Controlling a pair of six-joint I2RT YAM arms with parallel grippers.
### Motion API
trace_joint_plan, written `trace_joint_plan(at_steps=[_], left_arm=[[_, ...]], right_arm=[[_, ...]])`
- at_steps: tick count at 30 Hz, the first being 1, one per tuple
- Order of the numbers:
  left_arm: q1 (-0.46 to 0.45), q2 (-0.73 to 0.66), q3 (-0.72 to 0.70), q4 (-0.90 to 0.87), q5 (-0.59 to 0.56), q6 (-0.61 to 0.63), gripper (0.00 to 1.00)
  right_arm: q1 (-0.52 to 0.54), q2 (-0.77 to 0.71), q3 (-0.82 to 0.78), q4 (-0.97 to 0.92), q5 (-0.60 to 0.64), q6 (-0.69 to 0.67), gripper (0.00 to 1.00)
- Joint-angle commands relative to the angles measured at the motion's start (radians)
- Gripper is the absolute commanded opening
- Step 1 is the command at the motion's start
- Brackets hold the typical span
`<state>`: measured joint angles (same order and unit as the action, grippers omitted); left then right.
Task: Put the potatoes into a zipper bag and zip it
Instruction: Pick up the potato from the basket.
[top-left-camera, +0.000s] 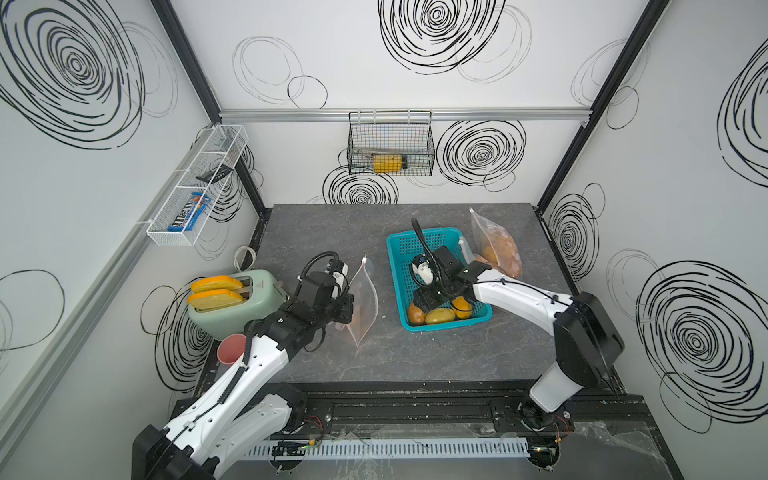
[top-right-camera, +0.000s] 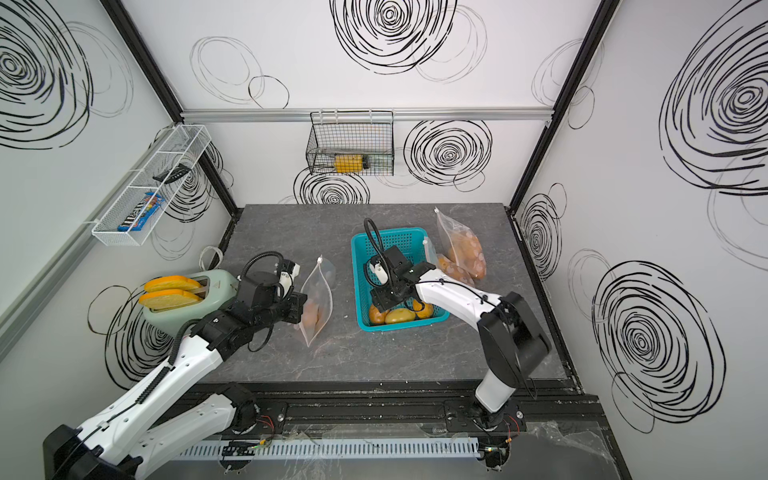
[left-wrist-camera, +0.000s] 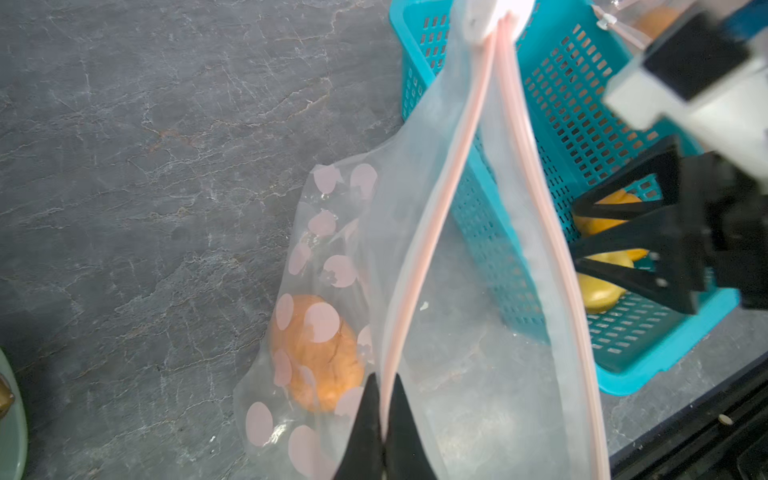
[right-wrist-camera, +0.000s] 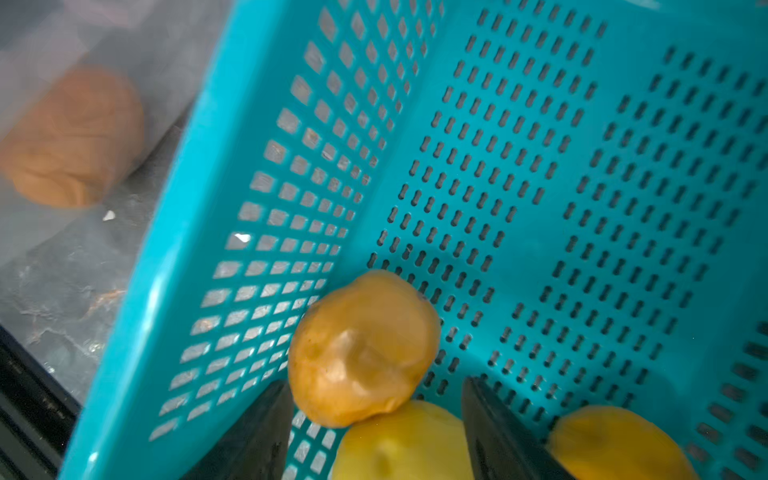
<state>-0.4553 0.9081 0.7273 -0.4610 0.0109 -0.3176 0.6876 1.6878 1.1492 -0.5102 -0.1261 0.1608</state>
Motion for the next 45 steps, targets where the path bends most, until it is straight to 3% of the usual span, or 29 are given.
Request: trace_joint_plan(at_steps=[1, 10, 27, 38, 45], left_arm=[[-0.005, 0.005, -0.006, 0.038, -0.012, -0.003, 0.0], [-0.017, -0.005, -0.014, 0.042, -0.007, -0.011, 0.0], [-0.028, 0.009, -0.015, 0.036, -0.018, -0.009, 0.0], [-0.034, 0.015, -0.014, 0.032, -0.027, -0.01, 0.0], [-0.036, 0.015, -0.014, 0.031, -0.028, -0.01, 0.0]], right_arm=[[-0.005, 0.02, 0.0, -0.042, -0.066, 0.071, 0.7], [-0.016, 0.103, -0.012, 0.018, -0.119, 0.106, 0.71], [-0.026, 0.206, 0.09, 0.029, -0.001, 0.121, 0.67], [-0.04, 0.102, 0.044, 0.108, 0.093, 0.125, 0.82], [-0.038, 0.117, 0.025, 0.099, 0.063, 0.125, 0.83]])
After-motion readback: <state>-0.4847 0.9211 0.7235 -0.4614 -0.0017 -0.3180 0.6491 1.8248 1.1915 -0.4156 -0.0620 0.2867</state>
